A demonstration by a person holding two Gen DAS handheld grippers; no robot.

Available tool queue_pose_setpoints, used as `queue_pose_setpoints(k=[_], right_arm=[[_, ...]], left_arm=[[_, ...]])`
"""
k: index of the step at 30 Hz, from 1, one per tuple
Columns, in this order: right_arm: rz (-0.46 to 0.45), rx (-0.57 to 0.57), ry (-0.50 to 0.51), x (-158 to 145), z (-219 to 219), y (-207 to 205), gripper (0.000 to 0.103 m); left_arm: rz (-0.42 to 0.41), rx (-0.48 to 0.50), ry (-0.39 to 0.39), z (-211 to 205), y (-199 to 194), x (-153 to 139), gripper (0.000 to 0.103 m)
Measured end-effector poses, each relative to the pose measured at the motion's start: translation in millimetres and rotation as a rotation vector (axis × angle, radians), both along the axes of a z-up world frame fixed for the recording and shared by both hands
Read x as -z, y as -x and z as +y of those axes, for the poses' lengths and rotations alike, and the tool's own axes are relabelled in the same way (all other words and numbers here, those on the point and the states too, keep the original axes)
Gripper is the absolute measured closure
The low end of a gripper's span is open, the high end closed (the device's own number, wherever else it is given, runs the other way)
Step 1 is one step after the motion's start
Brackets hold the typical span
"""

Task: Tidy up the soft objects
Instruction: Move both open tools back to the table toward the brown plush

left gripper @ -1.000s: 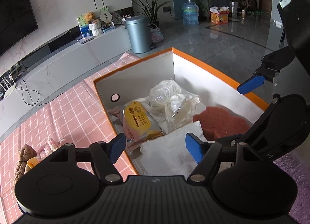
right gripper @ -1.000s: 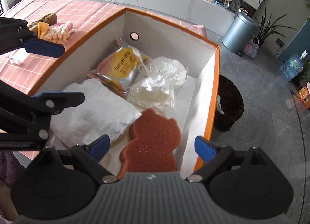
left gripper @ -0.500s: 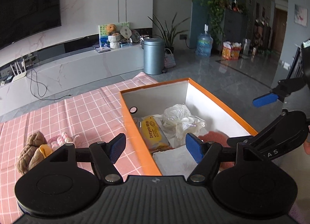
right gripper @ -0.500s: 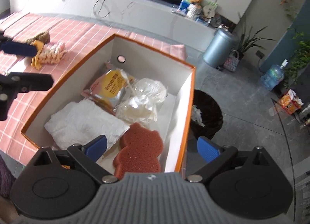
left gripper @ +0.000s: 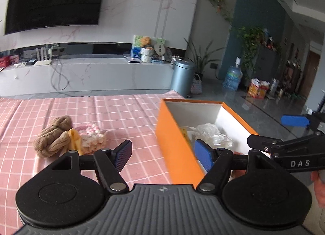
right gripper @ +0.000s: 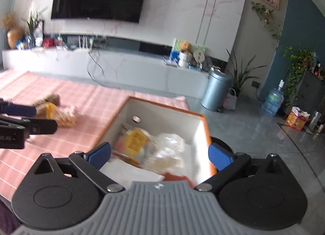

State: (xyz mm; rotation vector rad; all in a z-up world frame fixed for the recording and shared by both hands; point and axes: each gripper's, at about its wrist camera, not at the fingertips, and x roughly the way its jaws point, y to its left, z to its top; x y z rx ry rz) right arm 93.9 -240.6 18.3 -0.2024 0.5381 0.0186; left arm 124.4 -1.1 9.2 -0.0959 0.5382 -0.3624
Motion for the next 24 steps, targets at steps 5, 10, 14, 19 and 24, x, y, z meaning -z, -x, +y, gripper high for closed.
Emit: queue_pose_setpoints(k=[5, 10, 14, 19, 24], right_arm=[[-0.049, -0.046, -0.048, 6, 28, 3, 0.003], [-0.049, -0.102, -0.07, 14, 58, 1, 0.003], [-0.035, -0.129, -0.095, 22, 80, -5, 0.003], [-0.009, -0.153, -0.107, 35, 106, -16, 0.003], [0.006, -0.16, -0.093, 49, 131, -30, 0.003]], left_arm=[[0.013, -0.09, 0.033, 32, 3, 9, 0.02], [0.036, -0.168, 0.054, 62, 7, 21, 0.02], [0.055, -0.222, 0.07, 81, 9, 29, 0.02], [0.083, -0.271, 0.097, 103, 8, 41, 0.02], [0.119, -0.297, 0.106, 117, 3, 55, 0.02]])
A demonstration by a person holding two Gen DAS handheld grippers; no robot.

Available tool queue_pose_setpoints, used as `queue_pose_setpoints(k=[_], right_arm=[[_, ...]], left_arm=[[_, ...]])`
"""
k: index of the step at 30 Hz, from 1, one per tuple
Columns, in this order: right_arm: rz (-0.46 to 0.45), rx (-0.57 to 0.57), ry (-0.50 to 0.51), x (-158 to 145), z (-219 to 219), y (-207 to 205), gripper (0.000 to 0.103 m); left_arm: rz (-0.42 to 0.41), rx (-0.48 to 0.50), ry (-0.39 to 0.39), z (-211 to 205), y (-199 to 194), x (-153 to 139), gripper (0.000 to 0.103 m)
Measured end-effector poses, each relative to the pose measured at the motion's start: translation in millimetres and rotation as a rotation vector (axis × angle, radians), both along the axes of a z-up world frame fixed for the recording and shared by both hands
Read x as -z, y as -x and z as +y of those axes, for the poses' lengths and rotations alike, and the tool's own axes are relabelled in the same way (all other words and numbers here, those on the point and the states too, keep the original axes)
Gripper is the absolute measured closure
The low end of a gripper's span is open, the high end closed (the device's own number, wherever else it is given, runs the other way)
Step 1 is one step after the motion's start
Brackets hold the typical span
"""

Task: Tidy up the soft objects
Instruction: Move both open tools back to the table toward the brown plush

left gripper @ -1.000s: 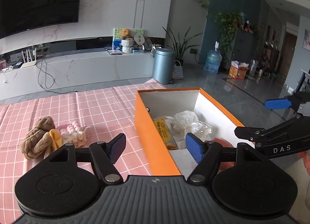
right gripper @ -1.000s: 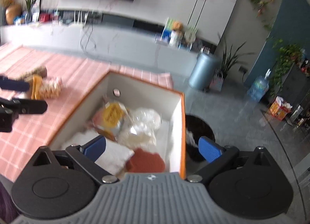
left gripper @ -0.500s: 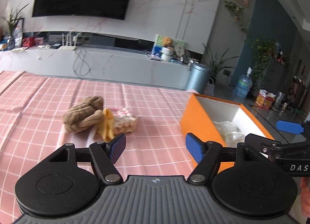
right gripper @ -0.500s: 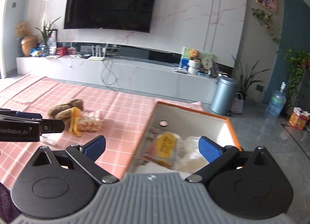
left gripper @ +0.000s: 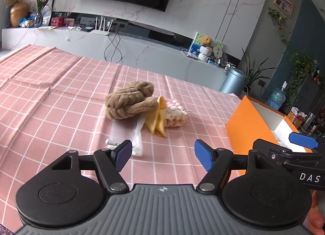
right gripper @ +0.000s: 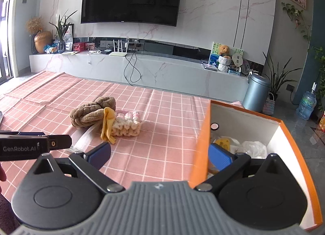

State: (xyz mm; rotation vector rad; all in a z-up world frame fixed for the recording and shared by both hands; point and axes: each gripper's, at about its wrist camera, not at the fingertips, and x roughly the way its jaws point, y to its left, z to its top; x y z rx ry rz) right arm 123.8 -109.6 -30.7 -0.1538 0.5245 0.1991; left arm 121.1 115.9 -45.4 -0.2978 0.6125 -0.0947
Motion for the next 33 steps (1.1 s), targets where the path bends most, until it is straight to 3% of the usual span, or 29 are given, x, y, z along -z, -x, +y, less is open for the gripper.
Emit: queue_pose_setpoints(k=[10, 16, 19, 22, 25, 33], right_arm=[[0.058, -0.04, 0.056, 29, 35, -38, 0.004], [0.085, -0.03, 0.009, 38, 53, -71, 0.011], [0.093, -0.022, -0.021, 42, 61, -87, 0.024], [0.117, -0.022, -0.041, 46, 70, -102, 0.028], [0.123, -0.007, -0.06, 49, 76, -116, 0.029], [0.114, 0.068, -0.115, 53, 91, -160, 0.03]], left_arm=[[0.033, -0.057, 0.019, 27, -20, 21, 0.02], [0.029, -0.069, 0.011, 40, -46, 24, 0.019], [0.026, -0.062, -0.007, 43, -61, 23, 0.019], [0.018, -0.045, -0.037, 46, -79, 21, 0.019], [0.017, -0.048, -0.047, 50, -97, 20, 0.019], [0.03, -0.053, 0.024, 58, -141, 26, 0.017]])
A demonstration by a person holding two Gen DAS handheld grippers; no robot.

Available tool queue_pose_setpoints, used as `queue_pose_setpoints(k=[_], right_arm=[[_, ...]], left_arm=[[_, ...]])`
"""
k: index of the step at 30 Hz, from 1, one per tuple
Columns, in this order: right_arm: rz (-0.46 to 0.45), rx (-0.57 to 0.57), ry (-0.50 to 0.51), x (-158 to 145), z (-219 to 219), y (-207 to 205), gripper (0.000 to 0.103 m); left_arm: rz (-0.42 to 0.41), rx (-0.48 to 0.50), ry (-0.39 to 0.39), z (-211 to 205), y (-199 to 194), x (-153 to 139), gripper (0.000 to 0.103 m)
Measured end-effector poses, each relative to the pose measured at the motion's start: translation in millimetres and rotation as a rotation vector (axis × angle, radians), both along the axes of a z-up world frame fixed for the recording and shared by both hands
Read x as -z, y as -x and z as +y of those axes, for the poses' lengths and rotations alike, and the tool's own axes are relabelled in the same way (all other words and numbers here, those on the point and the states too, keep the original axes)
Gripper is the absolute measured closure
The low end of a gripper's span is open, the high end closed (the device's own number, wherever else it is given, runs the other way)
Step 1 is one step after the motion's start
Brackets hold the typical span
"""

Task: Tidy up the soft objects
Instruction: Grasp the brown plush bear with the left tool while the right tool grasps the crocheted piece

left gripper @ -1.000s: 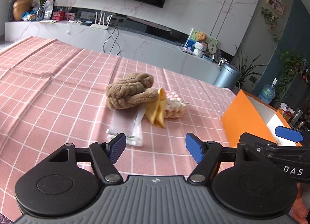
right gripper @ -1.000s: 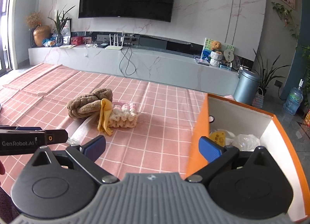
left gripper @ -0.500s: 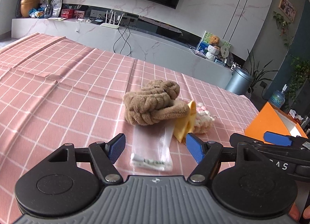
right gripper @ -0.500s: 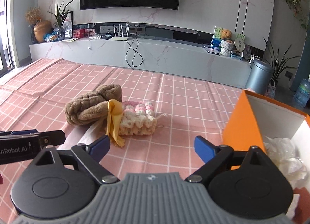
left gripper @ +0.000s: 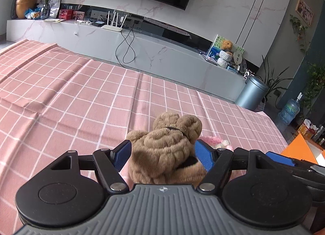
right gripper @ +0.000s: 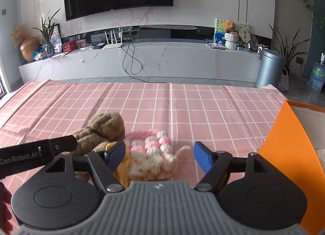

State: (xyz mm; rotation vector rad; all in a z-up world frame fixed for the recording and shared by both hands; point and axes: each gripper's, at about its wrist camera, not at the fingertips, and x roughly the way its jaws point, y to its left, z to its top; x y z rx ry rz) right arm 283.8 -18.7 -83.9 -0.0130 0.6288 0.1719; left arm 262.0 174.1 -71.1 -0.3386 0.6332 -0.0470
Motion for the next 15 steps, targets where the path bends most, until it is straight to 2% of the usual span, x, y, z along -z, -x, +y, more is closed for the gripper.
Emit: queue_pose_setpoints(k=[5, 8, 11, 13, 14, 15], right_arm=[[0.052, 0.021, -0.03, 14, 3, -26, 0.029], [0.096, 0.026, -0.05, 25, 2, -37, 0.026], [0.151, 0.035, -0.103, 35, -3, -45, 0.028], [0.178, 0.032, -0.134, 41, -4, -48, 0.046], [0.186, 0.022, -0.153, 43, -5, -49, 0.047], [0.188, 0.017, -0.169, 43, -5, -48, 0.053]], left_arm=[[0.067, 0.005, 0.022, 2, -20, 16, 0.015], [0.091, 0.012, 0.079, 7, -24, 27, 0.01], [0.092, 0.005, 0.123, 9, -25, 32, 0.012], [0.077, 0.012, 0.13, 9, -24, 31, 0.019], [0.07, 0.013, 0.122, 8, -24, 29, 0.023], [0.062, 0.014, 0.114, 7, -23, 28, 0.028]])
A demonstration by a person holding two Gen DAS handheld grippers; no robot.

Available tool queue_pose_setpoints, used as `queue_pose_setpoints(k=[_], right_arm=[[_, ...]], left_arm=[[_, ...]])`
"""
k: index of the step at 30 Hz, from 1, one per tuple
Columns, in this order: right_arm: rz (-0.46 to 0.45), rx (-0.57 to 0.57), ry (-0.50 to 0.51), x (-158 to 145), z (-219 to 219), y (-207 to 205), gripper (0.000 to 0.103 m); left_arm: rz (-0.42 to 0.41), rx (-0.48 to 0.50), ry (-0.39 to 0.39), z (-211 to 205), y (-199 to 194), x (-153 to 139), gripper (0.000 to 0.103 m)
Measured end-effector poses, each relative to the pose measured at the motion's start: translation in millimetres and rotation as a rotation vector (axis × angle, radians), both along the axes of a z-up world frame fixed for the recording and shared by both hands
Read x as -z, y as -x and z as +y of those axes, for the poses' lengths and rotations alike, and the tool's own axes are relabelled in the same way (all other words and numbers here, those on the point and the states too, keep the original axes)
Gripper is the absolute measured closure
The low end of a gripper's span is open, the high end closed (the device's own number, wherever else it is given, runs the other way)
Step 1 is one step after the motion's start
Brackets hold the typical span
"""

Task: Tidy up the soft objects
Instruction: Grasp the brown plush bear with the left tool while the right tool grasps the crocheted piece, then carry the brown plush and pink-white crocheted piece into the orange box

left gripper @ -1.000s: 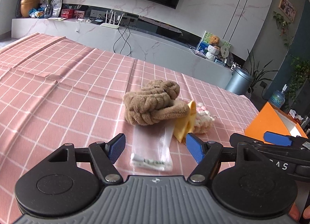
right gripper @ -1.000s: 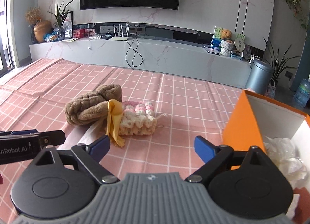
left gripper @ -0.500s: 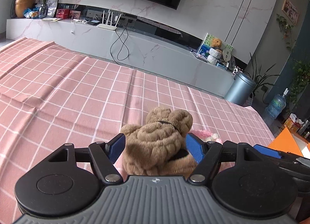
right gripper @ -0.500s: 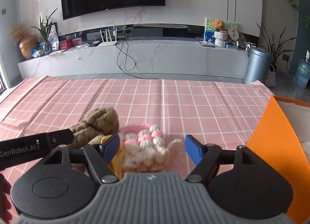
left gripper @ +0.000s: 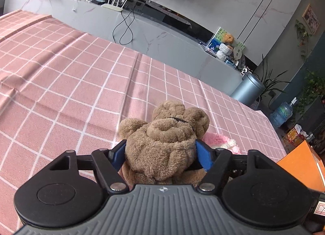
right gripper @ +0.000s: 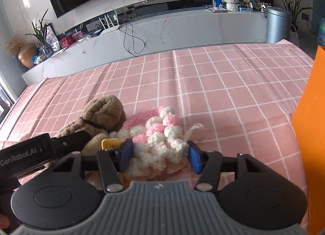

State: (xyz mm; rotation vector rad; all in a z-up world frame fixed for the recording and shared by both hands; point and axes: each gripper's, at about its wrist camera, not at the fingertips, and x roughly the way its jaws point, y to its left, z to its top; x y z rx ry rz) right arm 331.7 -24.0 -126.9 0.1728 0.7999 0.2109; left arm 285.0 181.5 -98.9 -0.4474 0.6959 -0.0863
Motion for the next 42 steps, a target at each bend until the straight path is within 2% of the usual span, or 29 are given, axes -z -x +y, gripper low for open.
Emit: queue_pose_setpoints(k=[3, 7, 13, 20, 31, 42], right_arm=[[-0.028, -0.015, 0.042, -5, 4, 4, 0.065], [-0.038, -0.002, 0.022, -12, -3, 9, 0.081], [-0.106, 0.01, 0.063, -33, -14, 30, 0.082], [-0.177, 0.003, 0.06, -61, -33, 69, 0.082], [-0.311, -0.045, 0.035, -113, -70, 150, 0.082], [-0.418, -0.012, 0.016, -148, -121, 220, 0.082]], left_arm=[[-0.025, -0.014, -0.002, 1, 4, -6, 0.037], [-0.054, -0.063, -0.01, 7, 13, -18, 0.042], [-0.11, -0.093, -0.018, 8, 37, -46, 0.042], [-0.15, -0.1, -0.017, -4, 77, -74, 0.042], [-0.206, -0.041, -0.099, -48, 139, -106, 0.042], [-0.26, 0.044, -0.182, -98, 175, -130, 0.042]])
